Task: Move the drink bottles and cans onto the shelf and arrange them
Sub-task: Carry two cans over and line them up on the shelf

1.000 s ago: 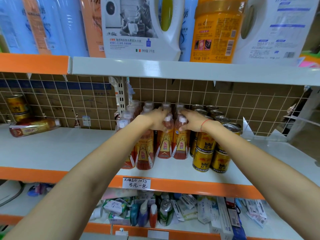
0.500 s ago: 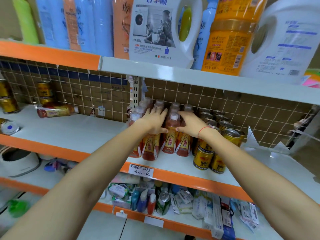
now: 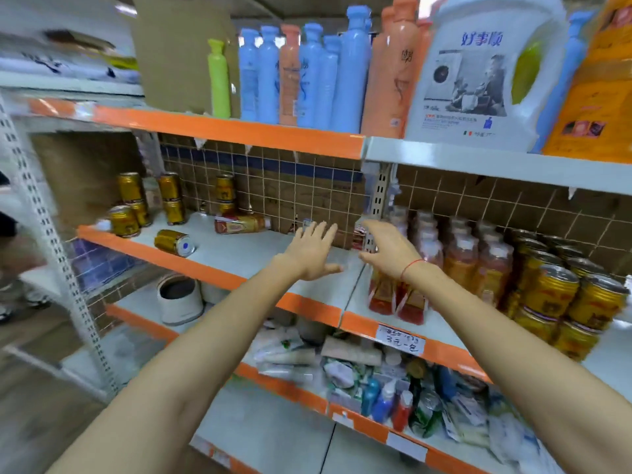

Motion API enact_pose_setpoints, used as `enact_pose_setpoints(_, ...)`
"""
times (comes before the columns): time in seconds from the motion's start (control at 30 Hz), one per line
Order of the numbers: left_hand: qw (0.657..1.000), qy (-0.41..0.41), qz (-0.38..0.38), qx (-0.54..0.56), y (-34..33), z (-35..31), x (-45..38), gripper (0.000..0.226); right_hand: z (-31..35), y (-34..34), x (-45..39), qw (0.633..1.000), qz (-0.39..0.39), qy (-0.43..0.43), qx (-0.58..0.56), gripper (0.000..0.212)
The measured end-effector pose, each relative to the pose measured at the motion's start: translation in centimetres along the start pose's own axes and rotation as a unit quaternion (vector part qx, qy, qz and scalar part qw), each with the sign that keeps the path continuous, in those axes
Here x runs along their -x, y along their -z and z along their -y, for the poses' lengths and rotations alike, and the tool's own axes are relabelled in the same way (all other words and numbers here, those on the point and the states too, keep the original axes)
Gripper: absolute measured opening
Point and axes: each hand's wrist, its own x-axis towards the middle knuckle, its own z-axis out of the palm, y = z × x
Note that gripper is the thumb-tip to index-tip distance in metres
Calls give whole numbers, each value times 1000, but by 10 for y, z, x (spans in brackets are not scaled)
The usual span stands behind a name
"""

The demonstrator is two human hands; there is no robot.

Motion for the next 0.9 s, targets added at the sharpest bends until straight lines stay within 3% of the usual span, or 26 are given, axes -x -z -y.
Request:
enact_pose_setpoints(0.4,991,134,7,-21,-22,205,126,92,187,-105,-63,993,62,100,7,70)
enact_pose_setpoints(0.9,973,232,-14,-5,-42,372,129,92,261,-179,-205,987,83,136,-35,62)
